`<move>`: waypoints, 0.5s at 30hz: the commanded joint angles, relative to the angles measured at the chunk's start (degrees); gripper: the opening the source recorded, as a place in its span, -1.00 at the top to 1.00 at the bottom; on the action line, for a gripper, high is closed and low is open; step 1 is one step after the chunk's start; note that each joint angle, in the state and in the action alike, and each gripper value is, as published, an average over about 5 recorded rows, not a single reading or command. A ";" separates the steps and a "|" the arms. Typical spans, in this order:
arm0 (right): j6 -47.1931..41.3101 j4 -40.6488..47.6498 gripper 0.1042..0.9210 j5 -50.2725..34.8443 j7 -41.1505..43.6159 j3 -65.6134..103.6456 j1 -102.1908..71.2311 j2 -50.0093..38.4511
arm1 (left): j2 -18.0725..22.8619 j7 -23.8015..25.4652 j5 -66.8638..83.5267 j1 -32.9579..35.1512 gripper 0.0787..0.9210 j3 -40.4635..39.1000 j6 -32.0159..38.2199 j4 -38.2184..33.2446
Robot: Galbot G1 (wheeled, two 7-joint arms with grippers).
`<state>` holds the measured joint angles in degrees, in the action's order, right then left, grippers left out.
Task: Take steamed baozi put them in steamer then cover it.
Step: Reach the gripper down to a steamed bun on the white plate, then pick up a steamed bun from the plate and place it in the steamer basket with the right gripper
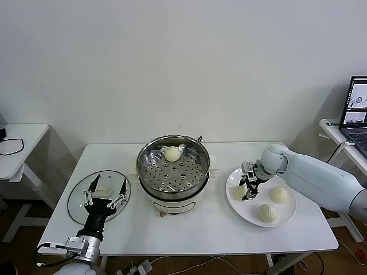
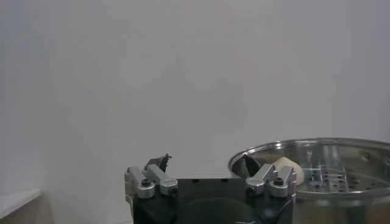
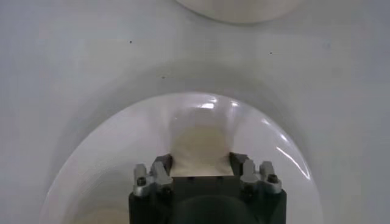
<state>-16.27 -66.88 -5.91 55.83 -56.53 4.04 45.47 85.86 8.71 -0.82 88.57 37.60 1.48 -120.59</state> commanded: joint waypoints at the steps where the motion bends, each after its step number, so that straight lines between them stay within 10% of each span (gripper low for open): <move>1: -0.08 -0.37 -0.32 -0.11 0.15 0.13 0.06 -0.42 | 0.02 -0.01 -0.02 0.05 -0.77 0.02 -0.06 -0.17; 15: -7.03 -21.04 -0.32 -19.86 3.22 -22.28 31.73 -11.96 | 0.00 -0.16 -0.19 0.32 -0.77 -0.86 -0.13 -1.29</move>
<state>-20.94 -79.20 -17.30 58.10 -68.42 21.10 38.00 85.86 8.52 -1.00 88.88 36.83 1.37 -121.77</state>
